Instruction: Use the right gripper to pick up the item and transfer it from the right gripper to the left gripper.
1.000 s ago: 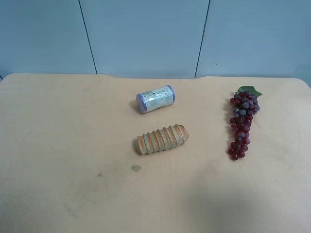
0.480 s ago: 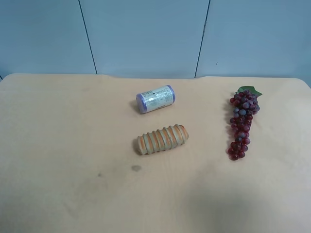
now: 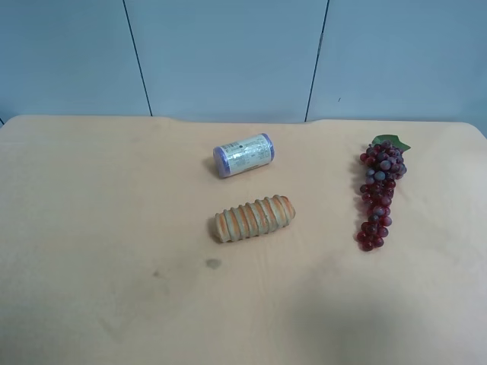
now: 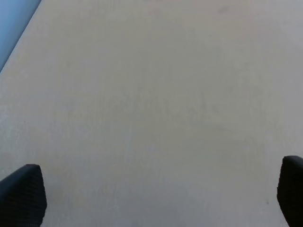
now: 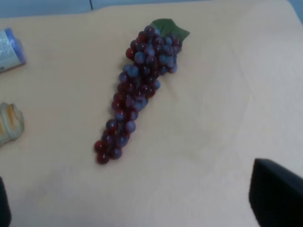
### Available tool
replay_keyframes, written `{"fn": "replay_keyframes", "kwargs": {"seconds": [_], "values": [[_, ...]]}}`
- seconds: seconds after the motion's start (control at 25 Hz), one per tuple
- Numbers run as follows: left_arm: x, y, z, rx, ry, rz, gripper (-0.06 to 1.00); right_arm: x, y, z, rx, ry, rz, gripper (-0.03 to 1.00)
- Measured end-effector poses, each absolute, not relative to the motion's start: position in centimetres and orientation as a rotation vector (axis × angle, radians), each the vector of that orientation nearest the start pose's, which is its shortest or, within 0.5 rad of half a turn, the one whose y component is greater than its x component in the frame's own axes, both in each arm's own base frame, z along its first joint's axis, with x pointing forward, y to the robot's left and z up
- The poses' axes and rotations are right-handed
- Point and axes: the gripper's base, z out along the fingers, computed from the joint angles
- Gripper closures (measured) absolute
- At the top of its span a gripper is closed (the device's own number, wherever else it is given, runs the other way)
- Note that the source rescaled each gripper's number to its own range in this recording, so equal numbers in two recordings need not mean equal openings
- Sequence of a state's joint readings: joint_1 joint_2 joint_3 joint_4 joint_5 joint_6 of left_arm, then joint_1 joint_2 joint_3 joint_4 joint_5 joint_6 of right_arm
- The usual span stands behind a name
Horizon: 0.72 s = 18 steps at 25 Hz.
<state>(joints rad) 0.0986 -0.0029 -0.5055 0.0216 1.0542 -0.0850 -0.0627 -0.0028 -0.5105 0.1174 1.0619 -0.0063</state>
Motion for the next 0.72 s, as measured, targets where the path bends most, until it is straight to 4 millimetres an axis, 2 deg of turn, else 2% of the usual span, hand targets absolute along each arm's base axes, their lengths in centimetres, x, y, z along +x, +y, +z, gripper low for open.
{"fn": "replay_keyframes", "kwargs": {"seconds": [0.36, 0.72], "values": [[-0.59, 0.11, 27.93, -0.187, 2.021, 0.034, -0.06, -0.59, 0.97, 28.14, 0.051, 2.016, 0.097, -0.01], [-0.59, 0.11, 27.93, -0.187, 2.021, 0.034, -0.06, -0.46, 1.33, 28.49, 0.08, 1.976, 0.174, -0.02]]}}
